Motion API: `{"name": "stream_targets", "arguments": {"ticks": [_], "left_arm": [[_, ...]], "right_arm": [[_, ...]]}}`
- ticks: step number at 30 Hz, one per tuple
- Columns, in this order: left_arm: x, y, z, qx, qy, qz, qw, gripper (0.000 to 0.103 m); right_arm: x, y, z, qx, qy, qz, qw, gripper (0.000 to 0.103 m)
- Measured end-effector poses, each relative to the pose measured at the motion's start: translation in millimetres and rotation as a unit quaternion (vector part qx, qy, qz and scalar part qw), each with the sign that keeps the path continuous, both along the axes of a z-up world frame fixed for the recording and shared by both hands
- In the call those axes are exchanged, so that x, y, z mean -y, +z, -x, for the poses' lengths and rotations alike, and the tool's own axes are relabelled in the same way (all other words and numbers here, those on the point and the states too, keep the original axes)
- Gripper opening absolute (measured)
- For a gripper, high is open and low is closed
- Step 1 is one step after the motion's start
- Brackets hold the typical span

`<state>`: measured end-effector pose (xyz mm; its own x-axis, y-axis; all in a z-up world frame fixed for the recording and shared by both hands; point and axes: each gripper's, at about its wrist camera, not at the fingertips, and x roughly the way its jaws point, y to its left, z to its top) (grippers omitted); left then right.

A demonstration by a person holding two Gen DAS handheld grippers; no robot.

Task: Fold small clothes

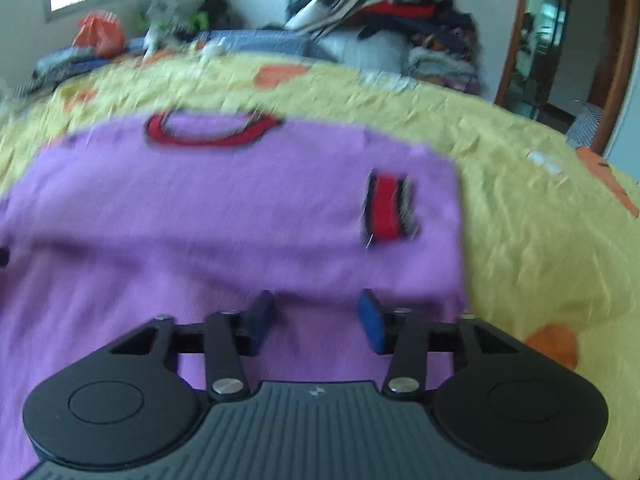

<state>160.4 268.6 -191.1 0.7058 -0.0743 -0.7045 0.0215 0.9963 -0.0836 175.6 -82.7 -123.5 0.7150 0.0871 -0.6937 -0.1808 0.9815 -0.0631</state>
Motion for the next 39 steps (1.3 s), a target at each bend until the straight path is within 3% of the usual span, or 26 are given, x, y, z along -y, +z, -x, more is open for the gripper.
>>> {"name": "stream_targets", "arguments": {"ticks": [3, 8, 14, 16, 19, 21, 23, 24, 26, 33, 39], "left_arm": [[15.6, -4.5, 23.9, 0.005, -0.017, -0.041, 0.9990, 0.102], [-5.4, -8.7, 69.8, -0.004, -0.024, -0.034, 0.9991, 0.103], [-29.7, -5.7, 123.4, -0.019, -0.016, -0.037, 0.9990, 0.103], [-36.6, 0.8, 140.2, -0.026, -0.014, 0.002, 0.9996, 0.099], [-29.9, 13.0, 170.7, -0.012, -0.034, 0.074, 0.9966, 0.100], [-11.4, 19.5, 188.2, 0.014, -0.069, 0.108, 0.9917, 0.102], [17.9, 17.6, 194.7, 0.010, -0.114, 0.085, 0.9899, 0.103], [32.2, 10.4, 193.5, -0.010, -0.120, 0.046, 0.9916, 0.101], [50.3, -3.3, 201.1, -0.008, -0.138, -0.034, 0.9898, 0.103], [18.4, -10.4, 229.7, -0.010, -0.155, -0.040, 0.9870, 0.103], [-2.8, 2.9, 251.3, -0.030, -0.164, -0.040, 0.9852, 0.103]], "right_arm": [[4.5, -1.8, 31.2, 0.007, -0.005, 0.026, 1.000, 0.084], [45.0, -6.6, 86.4, 0.004, 0.012, -0.021, 1.000, 0.089], [82.5, 3.4, 131.4, -0.018, 0.033, -0.014, 0.999, 0.089], [82.8, 15.8, 147.9, 0.000, 0.044, -0.030, 0.999, 0.083], [63.4, 30.6, 178.5, 0.049, 0.101, -0.048, 0.992, 0.083], [39.9, 27.9, 184.4, 0.043, 0.163, -0.066, 0.984, 0.083], [16.2, 15.2, 182.1, 0.020, 0.226, -0.066, 0.972, 0.083], [9.1, 5.3, 178.0, -0.012, 0.240, -0.051, 0.969, 0.084], [12.6, -2.4, 185.1, -0.013, 0.278, -0.022, 0.960, 0.084], [70.5, 2.4, 218.5, -0.041, 0.323, 0.006, 0.945, 0.084], [102.6, 18.0, 228.6, -0.096, 0.303, 0.022, 0.948, 0.087]]}}
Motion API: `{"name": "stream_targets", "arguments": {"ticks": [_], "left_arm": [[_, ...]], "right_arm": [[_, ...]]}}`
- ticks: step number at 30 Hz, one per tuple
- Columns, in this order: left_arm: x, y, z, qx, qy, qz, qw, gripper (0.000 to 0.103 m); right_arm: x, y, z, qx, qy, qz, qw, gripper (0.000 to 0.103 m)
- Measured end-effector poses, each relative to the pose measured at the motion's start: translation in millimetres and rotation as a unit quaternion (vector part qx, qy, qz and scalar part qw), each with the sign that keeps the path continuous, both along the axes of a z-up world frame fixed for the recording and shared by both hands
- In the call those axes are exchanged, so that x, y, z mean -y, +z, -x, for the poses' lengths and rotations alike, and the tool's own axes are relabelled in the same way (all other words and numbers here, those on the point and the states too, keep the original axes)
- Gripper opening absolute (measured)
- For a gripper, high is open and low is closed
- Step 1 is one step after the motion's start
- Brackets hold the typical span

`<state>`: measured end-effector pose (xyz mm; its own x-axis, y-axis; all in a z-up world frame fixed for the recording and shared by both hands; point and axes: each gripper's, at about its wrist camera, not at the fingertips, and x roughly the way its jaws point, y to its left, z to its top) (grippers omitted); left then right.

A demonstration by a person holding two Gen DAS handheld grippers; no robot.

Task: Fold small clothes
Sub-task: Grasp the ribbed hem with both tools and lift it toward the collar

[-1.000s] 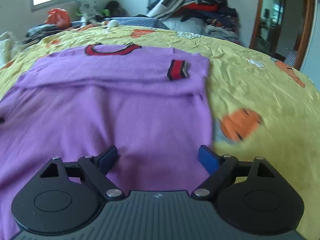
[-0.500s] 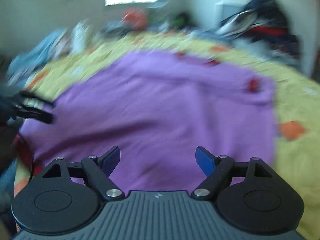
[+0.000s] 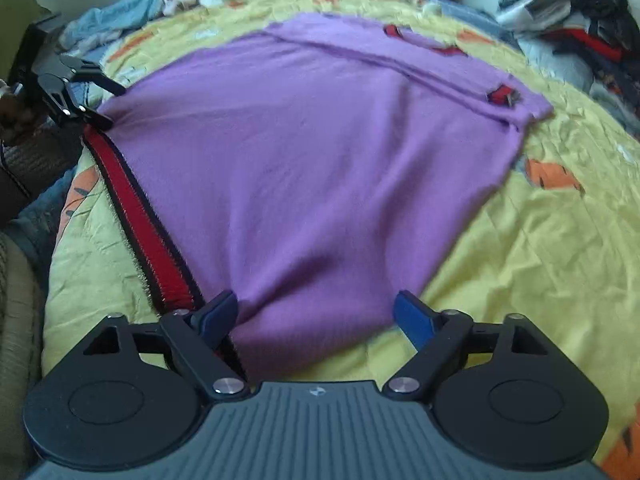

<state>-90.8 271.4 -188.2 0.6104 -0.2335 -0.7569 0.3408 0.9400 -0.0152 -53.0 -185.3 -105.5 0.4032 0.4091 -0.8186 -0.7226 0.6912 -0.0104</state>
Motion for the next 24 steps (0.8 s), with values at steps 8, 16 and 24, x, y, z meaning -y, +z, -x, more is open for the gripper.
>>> {"name": "stream_targets", "arguments": {"ticks": [8, 16, 24], "left_arm": [[5.0, 18.7, -28.5, 0.010, -0.004, 0.091, 0.9958, 0.103], [4.8, -7.1, -2.2, 0.005, -0.042, 0.011, 0.9990, 0.103], [-16.0, 5.5, -13.9, -0.022, 0.161, 0.067, 0.9843, 0.103]], "right_arm": [[-32.3, -2.0, -0.9, 0.001, 0.009, -0.065, 0.998, 0.087], [4.3, -0.5, 34.0, -0.040, 0.015, 0.020, 0.999, 0.088], [30.6, 4.1, 18.5, 0.003, -0.265, -0.095, 0.959, 0.088]]}}
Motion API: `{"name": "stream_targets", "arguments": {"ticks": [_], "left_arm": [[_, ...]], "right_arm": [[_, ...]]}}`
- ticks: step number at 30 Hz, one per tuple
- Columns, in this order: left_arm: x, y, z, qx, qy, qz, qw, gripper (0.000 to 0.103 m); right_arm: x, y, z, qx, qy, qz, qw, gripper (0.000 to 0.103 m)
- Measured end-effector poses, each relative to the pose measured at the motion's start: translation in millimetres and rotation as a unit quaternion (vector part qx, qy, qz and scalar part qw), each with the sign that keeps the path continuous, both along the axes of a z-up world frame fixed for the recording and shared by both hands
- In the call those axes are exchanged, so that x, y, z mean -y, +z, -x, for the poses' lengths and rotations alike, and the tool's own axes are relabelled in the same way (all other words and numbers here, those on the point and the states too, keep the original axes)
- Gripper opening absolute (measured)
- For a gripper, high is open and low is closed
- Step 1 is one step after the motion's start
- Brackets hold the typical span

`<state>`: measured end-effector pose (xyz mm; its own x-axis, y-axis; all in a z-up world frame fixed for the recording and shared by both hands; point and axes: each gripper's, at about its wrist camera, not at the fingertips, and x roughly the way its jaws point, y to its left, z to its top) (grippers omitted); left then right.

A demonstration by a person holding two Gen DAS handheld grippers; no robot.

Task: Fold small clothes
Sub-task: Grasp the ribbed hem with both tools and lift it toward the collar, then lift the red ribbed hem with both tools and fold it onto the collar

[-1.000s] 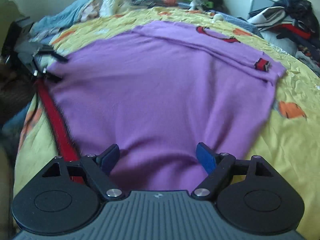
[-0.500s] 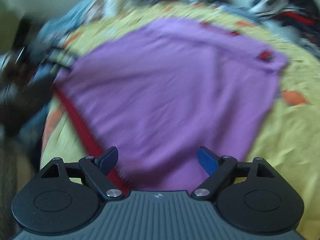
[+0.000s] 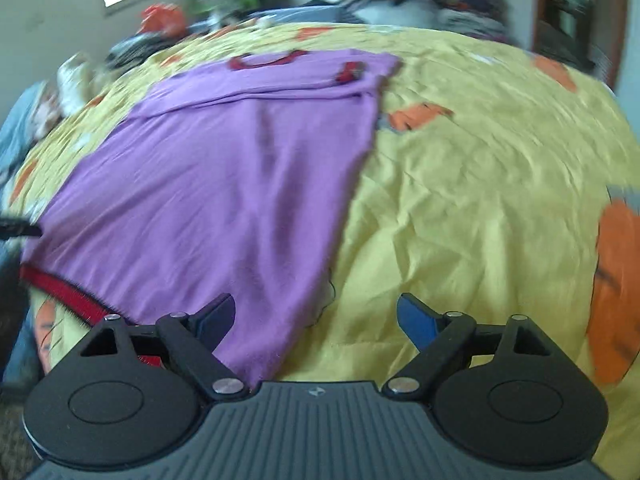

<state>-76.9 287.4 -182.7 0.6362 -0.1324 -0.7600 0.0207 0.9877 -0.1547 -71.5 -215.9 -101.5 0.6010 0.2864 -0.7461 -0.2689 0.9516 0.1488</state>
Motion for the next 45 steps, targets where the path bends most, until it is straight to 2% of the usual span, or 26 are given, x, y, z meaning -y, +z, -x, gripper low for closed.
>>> {"name": "stream_targets", "arguments": {"ticks": [2, 4, 8, 9, 11, 13, 15, 17, 19, 21, 22, 24, 25, 26, 29, 30, 32, 34, 35, 40, 45], "left_arm": [[-7.7, -4.8, 6.0, -0.010, 0.019, 0.040, 0.9990, 0.103], [-7.6, -4.8, 13.1, -0.004, 0.025, 0.046, 0.9986, 0.103], [6.6, -6.5, 25.1, -0.017, -0.015, 0.050, 0.9985, 0.103], [9.3, -9.9, 27.3, -0.024, -0.029, 0.050, 0.9980, 0.103], [11.0, -22.2, 29.4, -0.057, -0.053, 0.083, 0.9935, 0.103], [8.2, -27.4, 34.0, -0.064, -0.030, 0.092, 0.9932, 0.103], [4.1, -22.1, 40.5, -0.046, -0.010, 0.083, 0.9954, 0.103], [-3.7, -12.6, 46.0, -0.024, 0.009, 0.076, 0.9968, 0.103], [-16.0, -6.5, 45.0, -0.010, 0.016, 0.091, 0.9956, 0.103], [-25.8, -1.8, 44.1, 0.012, 0.023, 0.101, 0.9946, 0.100], [-28.1, -0.3, 41.8, 0.020, 0.019, 0.104, 0.9942, 0.099], [-27.8, -1.5, 31.8, 0.014, 0.003, 0.115, 0.9933, 0.092], [-28.8, -4.4, 29.1, 0.002, 0.003, 0.126, 0.9921, 0.089], [-26.4, -5.4, 29.0, -0.001, 0.004, 0.127, 0.9919, 0.091], [-16.9, -6.0, 35.9, -0.005, -0.009, 0.109, 0.9940, 0.086], [-15.3, -8.4, 38.2, -0.010, -0.006, 0.108, 0.9941, 0.082], [-16.3, -16.9, 41.2, -0.030, 0.009, 0.122, 0.9921, 0.082], [-17.3, -21.2, 44.7, -0.031, 0.024, 0.121, 0.9918, 0.079], [-15.9, -20.5, 45.6, -0.027, 0.027, 0.112, 0.9930, 0.072], [-9.7, -12.7, 41.2, -0.034, 0.034, 0.092, 0.9946, 0.056], [-7.3, -7.1, 39.1, -0.037, 0.038, 0.084, 0.9951, 0.042]], "right_arm": [[-0.8, -11.9, 6.7, 0.002, -0.013, -0.018, 1.000, 0.089], [-6.2, -17.7, 20.1, 0.024, -0.018, -0.013, 0.999, 0.089], [-20.1, -21.8, 32.5, 0.027, 0.011, -0.062, 0.998, 0.087], [-23.9, -20.2, 34.1, 0.023, 0.023, -0.073, 0.997, 0.080], [-25.0, -18.2, 36.9, 0.005, 0.038, -0.111, 0.993, 0.072], [-24.0, -14.9, 38.2, 0.004, 0.036, -0.111, 0.993, 0.071], [-14.7, -12.3, 39.5, 0.017, 0.017, -0.118, 0.993, 0.072], [-4.0, -18.1, 37.9, 0.002, -0.003, -0.148, 0.989, 0.071], [-0.5, -21.8, 41.3, 0.012, 0.000, -0.167, 0.986, 0.074], [-3.3, -23.1, 40.0, 0.016, 0.007, -0.175, 0.984, 0.087], [-4.3, -23.5, 39.7, 0.016, 0.007, -0.178, 0.984, 0.089], [-8.2, -24.9, 37.3, 0.014, 0.010, -0.186, 0.982, 0.102], [-10.1, -24.4, 36.2, 0.013, 0.013, -0.185, 0.983, 0.103], [-12.5, -23.7, 36.4, 0.015, 0.013, -0.178, 0.984, 0.103], [-18.3, -22.6, 39.2, 0.022, 0.025, -0.157, 0.987, 0.103], [-18.9, -23.2, 39.9, 0.025, 0.025, -0.156, 0.987, 0.103], [-19.5, -24.1, 41.9, 0.030, 0.021, -0.158, 0.987, 0.103], [-23.1, -23.9, 42.4, 0.031, 0.021, -0.146, 0.989, 0.103], [-25.7, -23.2, 42.2, 0.031, 0.022, -0.137, 0.990, 0.103], [-37.2, -21.8, 42.5, 0.033, 0.026, -0.099, 0.994, 0.103], [-36.4, -21.6, 41.6, 0.026, 0.008, -0.107, 0.994, 0.103]]}}
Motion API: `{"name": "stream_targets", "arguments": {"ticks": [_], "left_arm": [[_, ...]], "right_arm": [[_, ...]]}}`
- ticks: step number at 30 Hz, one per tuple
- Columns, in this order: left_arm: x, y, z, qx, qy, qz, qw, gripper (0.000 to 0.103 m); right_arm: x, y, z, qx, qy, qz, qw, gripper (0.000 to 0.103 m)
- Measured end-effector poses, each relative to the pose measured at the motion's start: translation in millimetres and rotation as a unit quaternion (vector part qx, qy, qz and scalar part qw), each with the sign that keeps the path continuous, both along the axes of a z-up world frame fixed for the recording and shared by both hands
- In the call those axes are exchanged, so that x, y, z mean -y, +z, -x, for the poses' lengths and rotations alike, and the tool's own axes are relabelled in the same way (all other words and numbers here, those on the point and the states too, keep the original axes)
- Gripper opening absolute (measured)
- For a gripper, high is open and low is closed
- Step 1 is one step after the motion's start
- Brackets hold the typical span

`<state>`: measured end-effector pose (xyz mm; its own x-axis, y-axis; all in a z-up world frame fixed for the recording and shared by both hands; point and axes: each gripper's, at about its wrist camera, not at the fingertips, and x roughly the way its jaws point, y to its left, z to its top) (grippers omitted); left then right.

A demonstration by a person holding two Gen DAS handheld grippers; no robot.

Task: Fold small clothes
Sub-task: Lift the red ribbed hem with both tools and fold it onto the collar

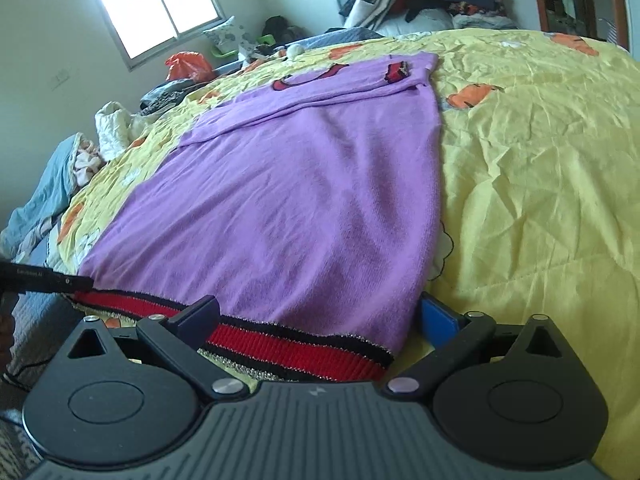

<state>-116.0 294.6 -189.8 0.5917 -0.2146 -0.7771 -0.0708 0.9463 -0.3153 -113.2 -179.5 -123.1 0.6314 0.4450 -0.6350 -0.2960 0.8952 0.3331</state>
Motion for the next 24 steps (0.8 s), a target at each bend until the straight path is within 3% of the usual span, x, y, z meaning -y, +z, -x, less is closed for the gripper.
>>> {"name": "stream_targets", "arguments": {"ticks": [7, 8, 10, 11, 12, 13, 20, 24], "left_arm": [[-1.5, 5.8, 2.6, 0.008, -0.004, -0.003, 1.0000, 0.015], [-1.9, 6.9, 3.4, 0.011, -0.005, 0.001, 0.9999, 0.012], [-2.7, 9.0, 5.4, 0.022, -0.008, 0.013, 0.9996, 0.011], [-4.1, 9.4, 5.8, 0.026, -0.010, 0.022, 0.9994, 0.011], [-5.8, 9.2, 5.6, 0.028, -0.010, 0.032, 0.9990, 0.011], [-7.8, 8.9, 5.5, 0.030, -0.009, 0.044, 0.9985, 0.011], [-21.7, 10.1, 8.6, 0.054, 0.001, 0.117, 0.9917, 0.010], [-32.1, 9.7, 8.9, 0.071, 0.010, 0.173, 0.9823, 0.010]], "right_arm": [[-4.6, -0.8, -1.0, 0.007, 0.009, 0.005, 1.000, 0.103], [-5.3, -1.0, -1.3, 0.009, 0.010, 0.007, 1.000, 0.098], [-7.1, 0.3, -2.0, 0.015, 0.005, 0.020, 1.000, 0.070], [-5.3, 0.6, -3.7, 0.012, 0.000, 0.018, 1.000, 0.029], [-0.7, -1.6, -7.2, -0.002, -0.006, 0.002, 1.000, 0.013], [4.8, -4.8, -9.8, -0.011, -0.009, -0.020, 1.000, 0.013], [5.8, 2.8, 0.0, 0.021, -0.015, -0.045, 0.999, 0.007], [12.2, 18.1, 5.7, 0.052, -0.018, -0.092, 0.994, 0.006]]}}
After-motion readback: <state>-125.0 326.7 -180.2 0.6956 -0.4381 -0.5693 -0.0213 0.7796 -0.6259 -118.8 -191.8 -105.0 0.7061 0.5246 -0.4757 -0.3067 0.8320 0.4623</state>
